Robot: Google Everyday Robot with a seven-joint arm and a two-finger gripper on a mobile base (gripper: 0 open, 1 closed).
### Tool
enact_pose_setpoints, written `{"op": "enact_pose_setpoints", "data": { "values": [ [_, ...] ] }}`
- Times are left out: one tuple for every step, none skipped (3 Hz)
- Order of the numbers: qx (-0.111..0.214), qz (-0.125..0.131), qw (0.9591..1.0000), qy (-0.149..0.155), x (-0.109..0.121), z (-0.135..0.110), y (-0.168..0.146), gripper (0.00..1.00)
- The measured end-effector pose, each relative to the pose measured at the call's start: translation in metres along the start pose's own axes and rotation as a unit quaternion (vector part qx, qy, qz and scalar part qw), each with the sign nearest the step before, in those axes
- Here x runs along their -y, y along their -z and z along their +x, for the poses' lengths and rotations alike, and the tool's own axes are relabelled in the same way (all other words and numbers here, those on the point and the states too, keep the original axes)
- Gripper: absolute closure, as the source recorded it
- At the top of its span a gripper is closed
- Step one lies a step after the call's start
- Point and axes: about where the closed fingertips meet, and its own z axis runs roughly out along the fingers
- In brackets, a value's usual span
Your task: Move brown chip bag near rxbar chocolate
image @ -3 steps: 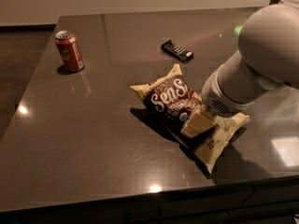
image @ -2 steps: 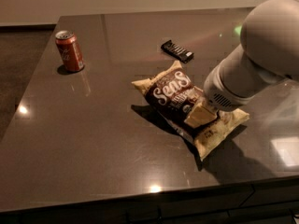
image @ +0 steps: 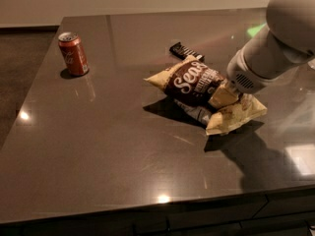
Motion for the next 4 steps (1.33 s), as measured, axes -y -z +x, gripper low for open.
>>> {"op": "enact_pose_setpoints", "data": {
  "values": [
    [0.002, 0.011, 0.9998, -0.018, 0.027, -0.001, -0.001, 1.0],
    [0.002, 0.019, 0.9993, -0.031, 0.047, -0.001, -0.002, 1.0],
    [0.005, 0.035, 0.9982, -0.049, 0.077, -0.009, -0.008, 1.0],
    [0.007, 0.044, 0.9969, -0.064, 0.103, -0.018, -0.015, 1.0]
  ]
}}
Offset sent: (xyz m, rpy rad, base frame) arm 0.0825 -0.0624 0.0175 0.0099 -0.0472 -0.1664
